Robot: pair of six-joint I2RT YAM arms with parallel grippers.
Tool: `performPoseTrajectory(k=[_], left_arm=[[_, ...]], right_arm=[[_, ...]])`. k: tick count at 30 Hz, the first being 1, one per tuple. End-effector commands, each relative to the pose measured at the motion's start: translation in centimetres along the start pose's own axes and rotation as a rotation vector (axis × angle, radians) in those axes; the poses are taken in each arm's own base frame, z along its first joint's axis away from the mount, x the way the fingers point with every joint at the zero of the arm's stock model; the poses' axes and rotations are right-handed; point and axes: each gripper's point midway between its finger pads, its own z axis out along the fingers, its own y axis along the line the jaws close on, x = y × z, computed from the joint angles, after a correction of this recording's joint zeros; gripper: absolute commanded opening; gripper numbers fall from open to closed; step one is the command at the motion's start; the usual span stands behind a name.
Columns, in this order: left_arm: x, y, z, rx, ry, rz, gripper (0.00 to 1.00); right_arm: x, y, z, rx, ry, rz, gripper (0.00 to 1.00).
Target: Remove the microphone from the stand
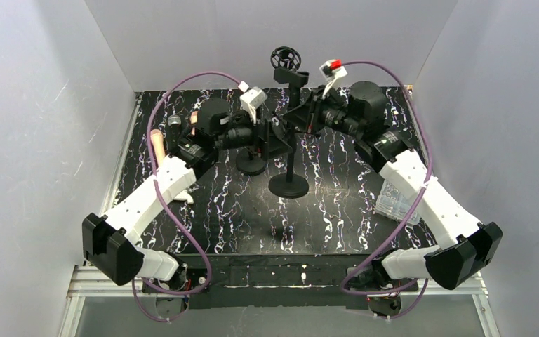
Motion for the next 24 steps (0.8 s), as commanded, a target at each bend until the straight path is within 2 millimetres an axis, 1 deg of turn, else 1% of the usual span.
performPoseTrajectory(k=[1,4,5,7,11,13,18,20,22,24], left_arm=[[-3.2,-6.4,-4.3,0.351,-0.048,0.069,0.7],[-3.6,-6.7,-5.0,0.401,-0.032,0.06,0.7],[-3.6,-7.0,-5.2,0.421,-0.023,0.059,0.7],[-3.6,-7.5,-5.3,0.46,-0.003,0.051,0.7],[-3.9,-7.5,-4.9,0.481,0.012,0.025,0.69],[-4.1,-7.8,-4.9,0.51,0.014,0.008,0.67],[-4.8,-8.6,-5.0,0.578,0.007,-0.006,0.63],[-4.8,-8.5,-4.8,0.579,0.007,-0.016,0.58],[-4.8,-8.3,-4.5,0.58,0.008,-0.032,0.42],[-4.9,-8.2,-4.2,0.58,0.014,-0.053,0.24]], right_arm=[[-6.4,5.9,-3.4,-0.352,-0.159,-0.033,0.01],[-6.6,7.9,-4.6,-0.482,-0.161,-0.033,0.01],[-6.7,8.2,-4.7,-0.501,-0.163,-0.032,0.01],[-6.8,8.6,-4.9,-0.524,-0.166,-0.034,0.01],[-7.0,9.6,-5.2,-0.599,-0.175,-0.008,0.01],[-7.1,10.1,-5.4,-0.644,-0.183,0.006,0.01],[-6.8,10.4,-5.3,-0.686,-0.175,0.032,0.01],[-6.8,10.5,-5.3,-0.691,-0.173,0.029,0.01],[-6.8,10.5,-5.2,-0.686,-0.171,0.027,0.01],[-6.9,9.7,-4.6,-0.629,-0.178,0.021,0.01]])
